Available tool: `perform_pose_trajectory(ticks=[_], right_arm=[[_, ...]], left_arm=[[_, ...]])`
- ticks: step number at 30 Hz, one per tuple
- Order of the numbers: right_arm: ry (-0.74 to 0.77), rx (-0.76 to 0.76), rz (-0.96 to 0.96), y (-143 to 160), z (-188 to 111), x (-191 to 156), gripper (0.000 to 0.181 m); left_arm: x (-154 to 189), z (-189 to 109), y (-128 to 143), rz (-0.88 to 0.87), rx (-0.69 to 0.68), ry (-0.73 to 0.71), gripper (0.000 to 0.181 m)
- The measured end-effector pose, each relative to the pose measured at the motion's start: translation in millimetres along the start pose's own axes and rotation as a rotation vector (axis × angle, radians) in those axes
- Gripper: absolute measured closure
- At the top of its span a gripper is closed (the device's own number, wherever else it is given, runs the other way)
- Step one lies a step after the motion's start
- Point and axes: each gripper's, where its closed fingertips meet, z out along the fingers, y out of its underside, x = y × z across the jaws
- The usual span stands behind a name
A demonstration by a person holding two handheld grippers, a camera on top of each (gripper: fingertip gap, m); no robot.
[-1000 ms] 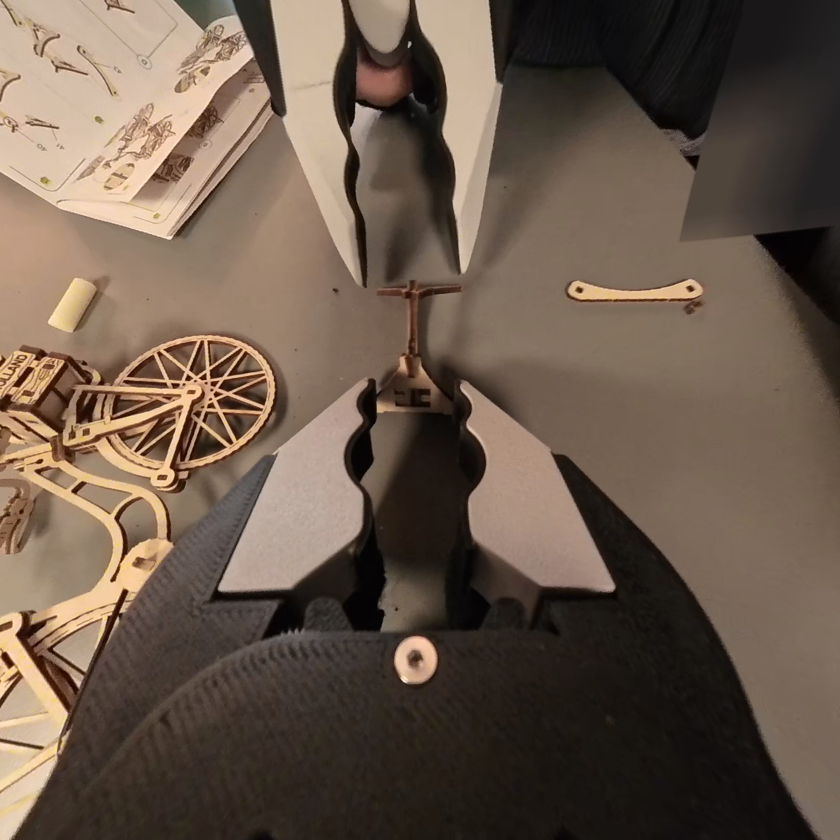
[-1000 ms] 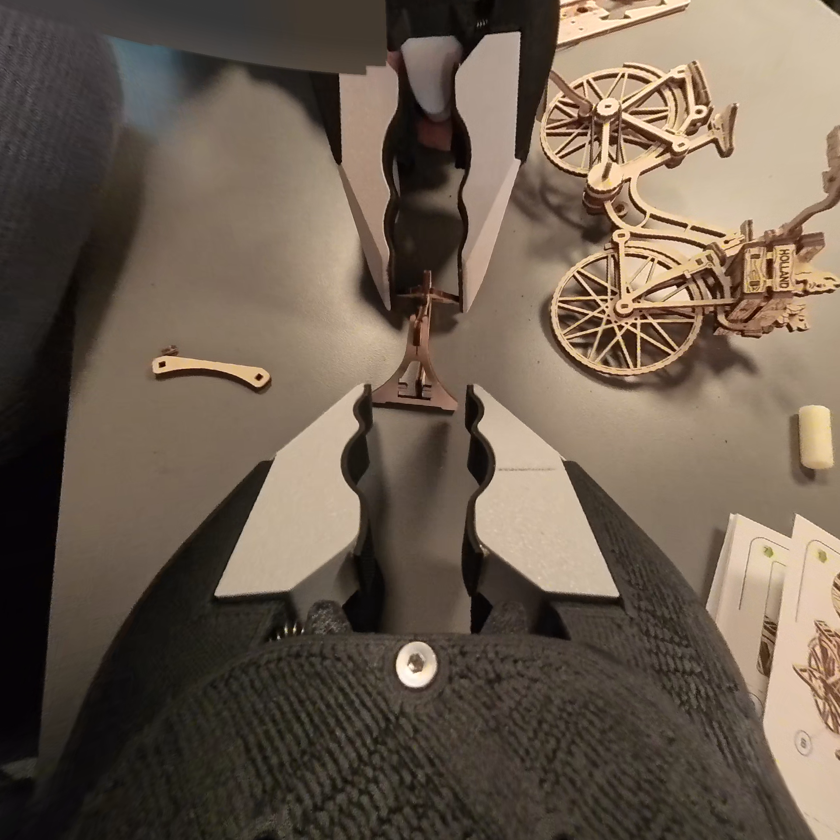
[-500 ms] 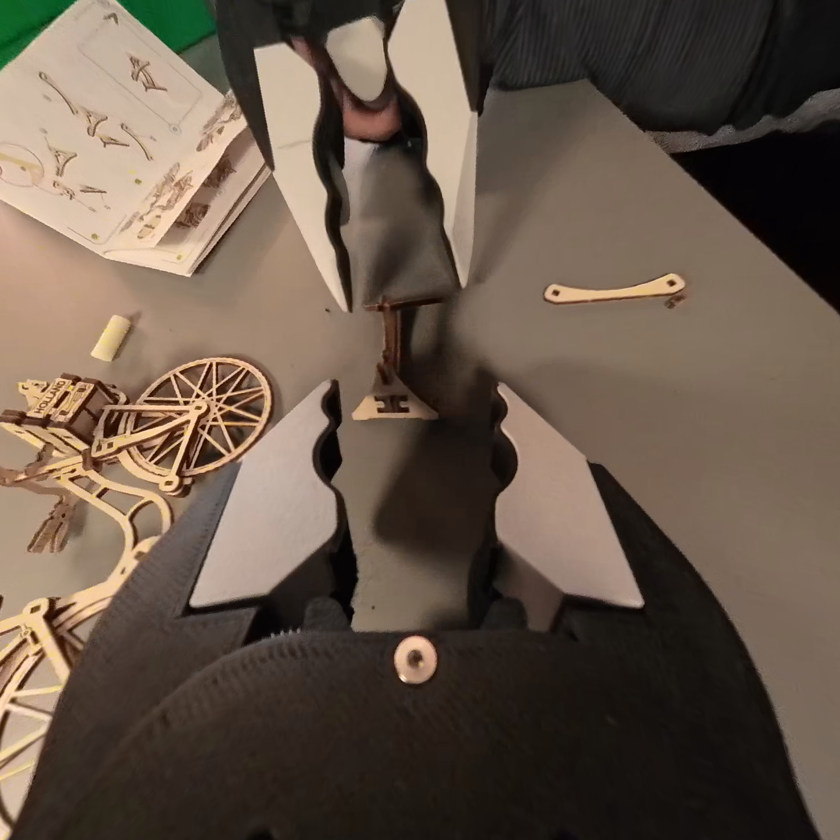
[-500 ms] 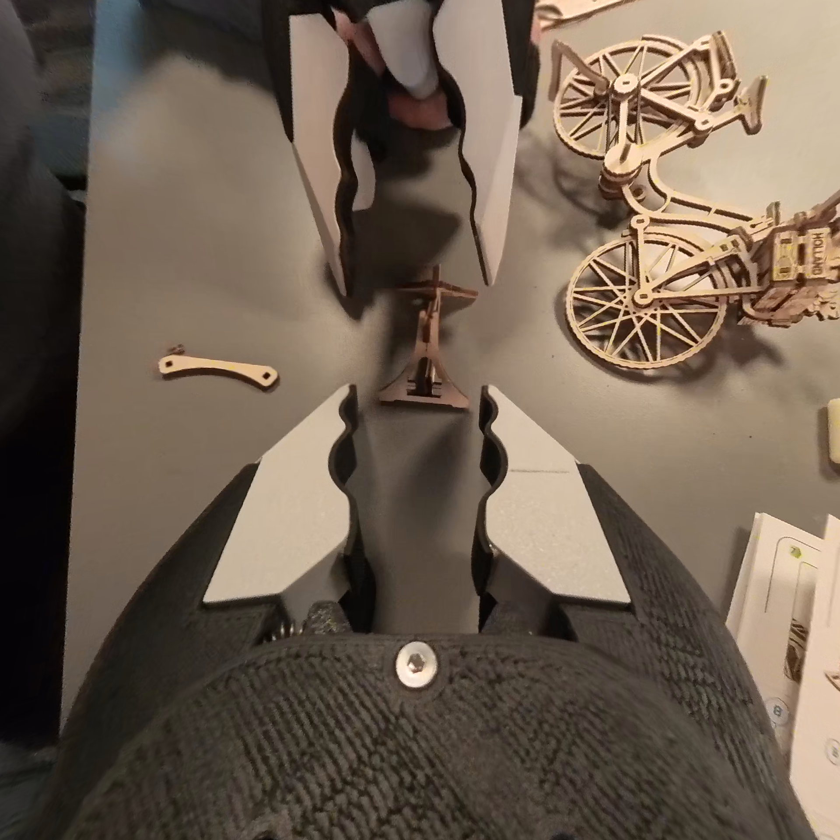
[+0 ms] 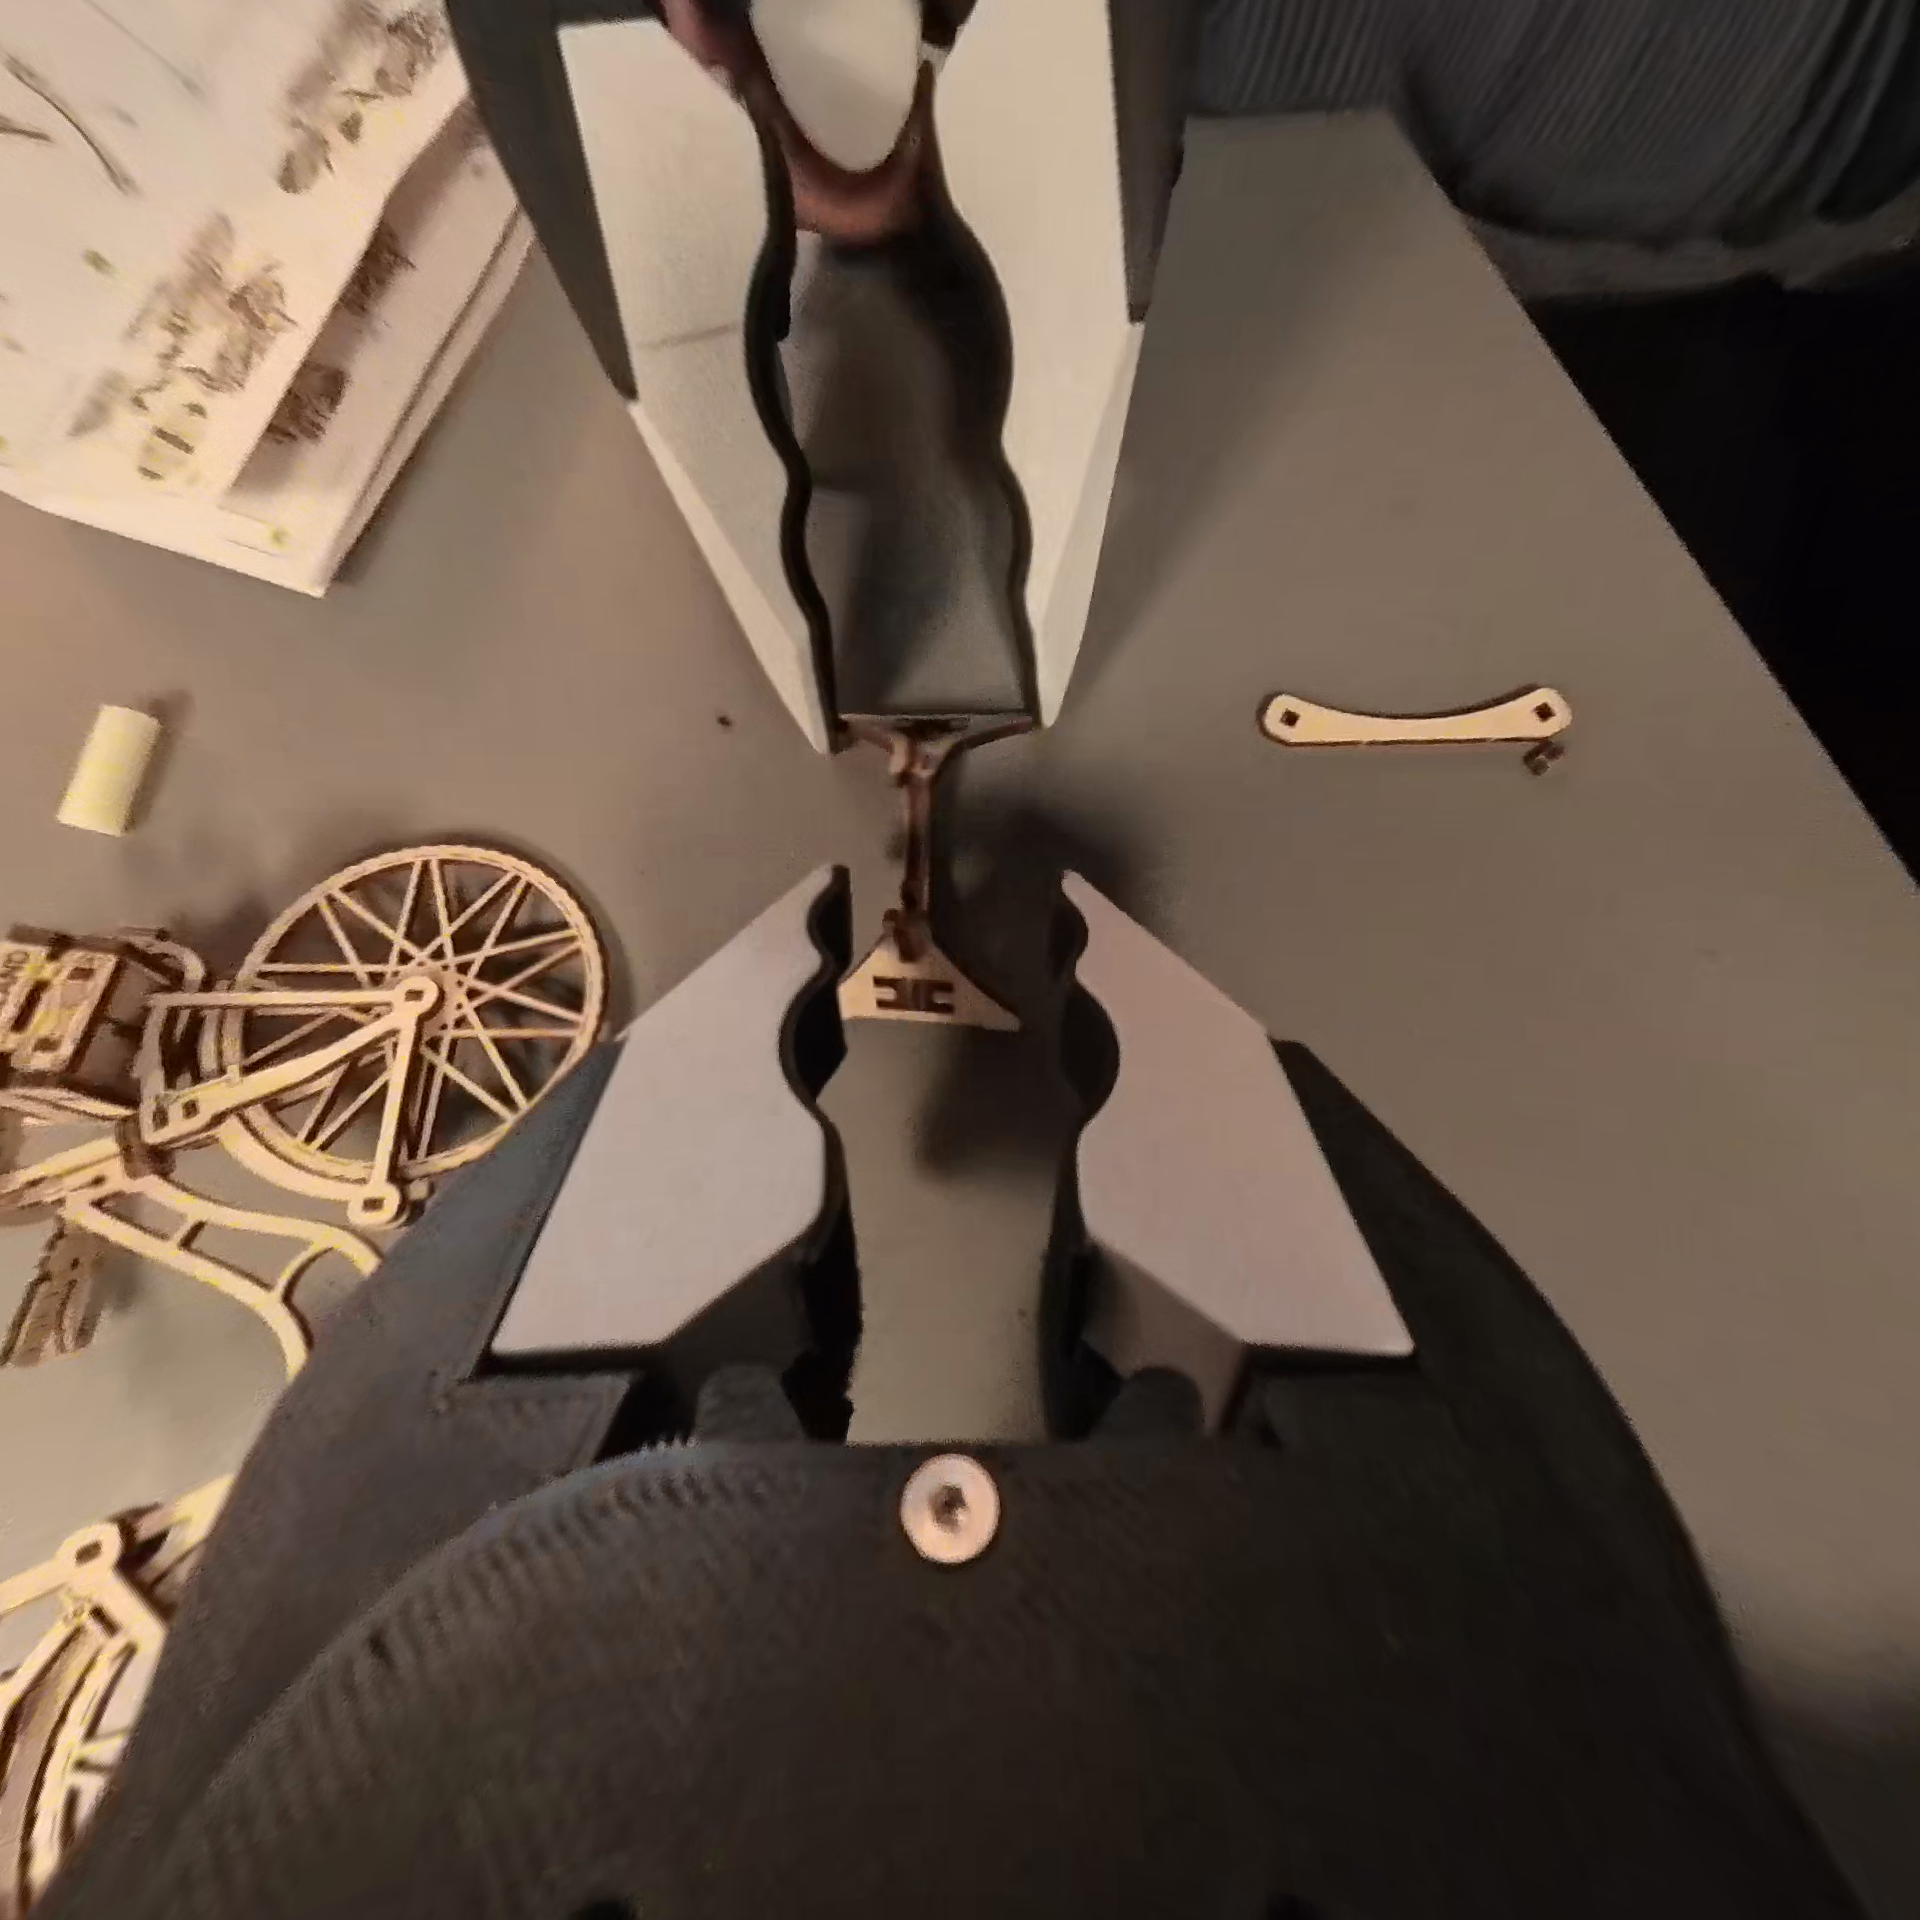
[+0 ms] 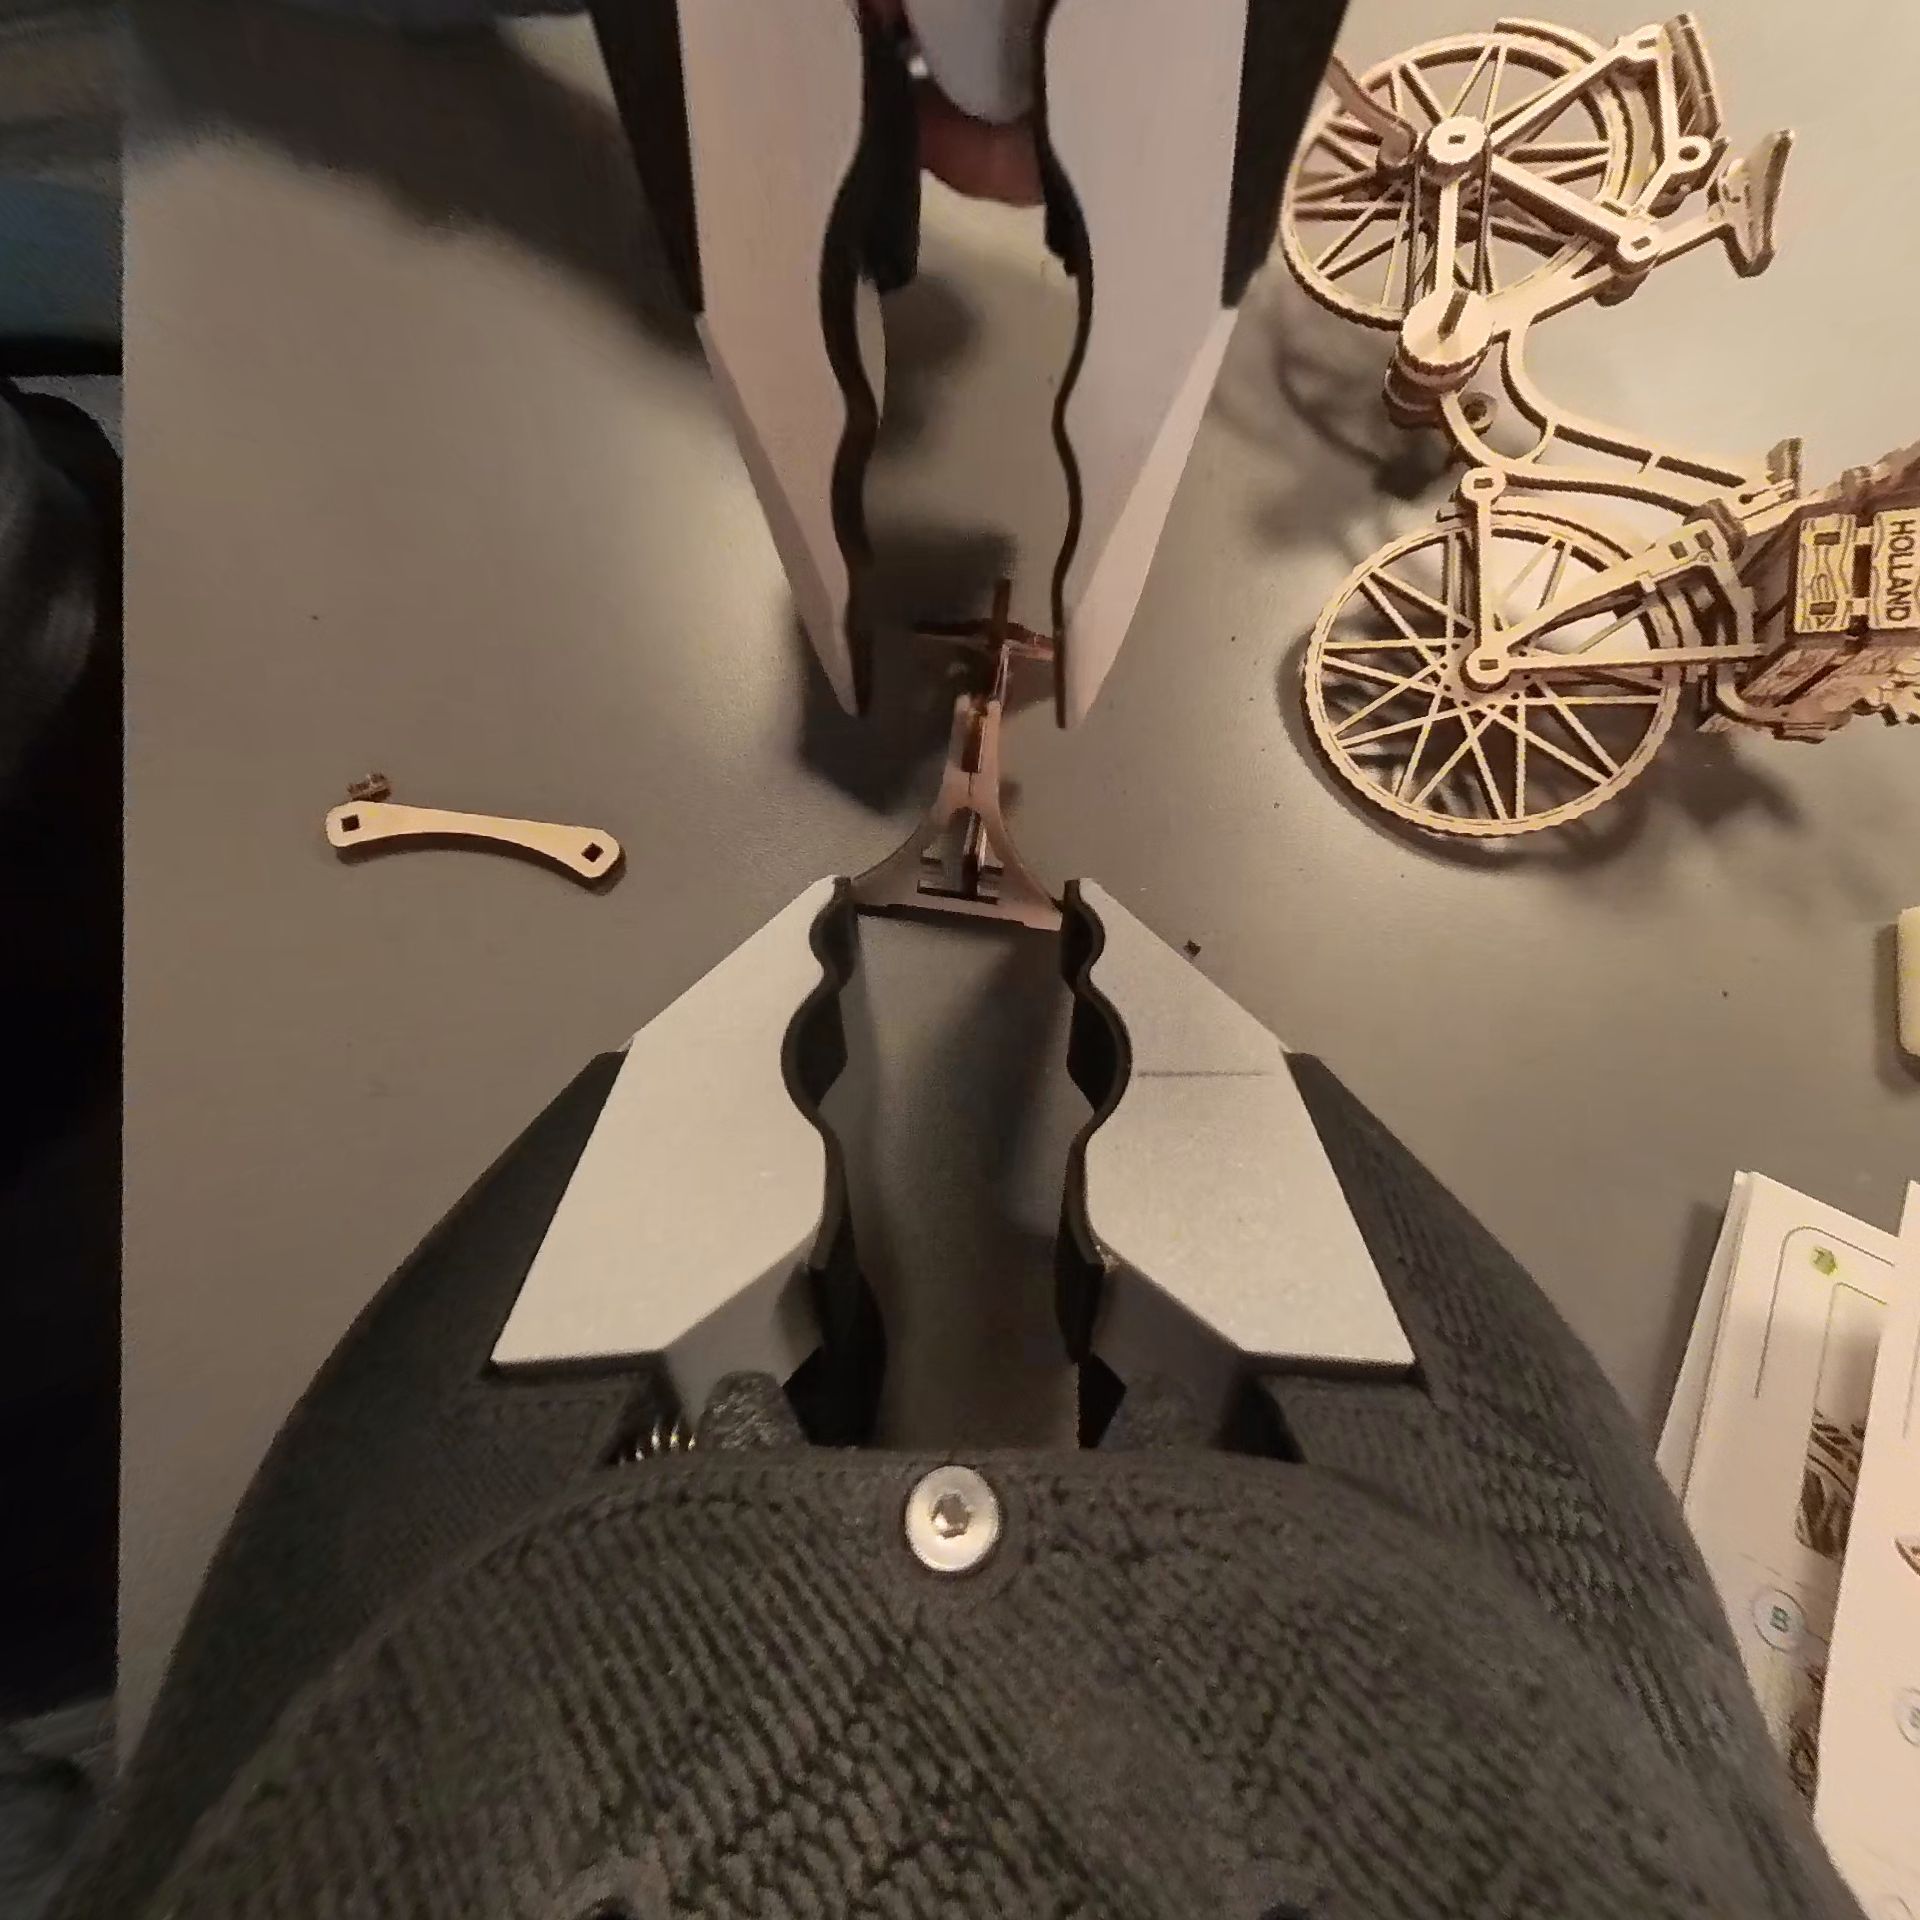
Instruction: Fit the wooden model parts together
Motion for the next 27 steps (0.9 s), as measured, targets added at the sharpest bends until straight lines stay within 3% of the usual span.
perform_pose_trajectory(ticks=[10,17,27], right_arm=[[-0.003,-0.001,0.004,0,0,0,0.143],[-0.001,-0.001,0.002,0,0,0,0.143],[0.002,0.0,0.013,0,1,1,0.143]], left_arm=[[-4,10,-3,0.047,-0.035,-0.029,0.158],[-6,16,-5,0.04,-0.081,0.003,0.179],[-6,15,-6,0.033,-0.073,0.027,0.179]])
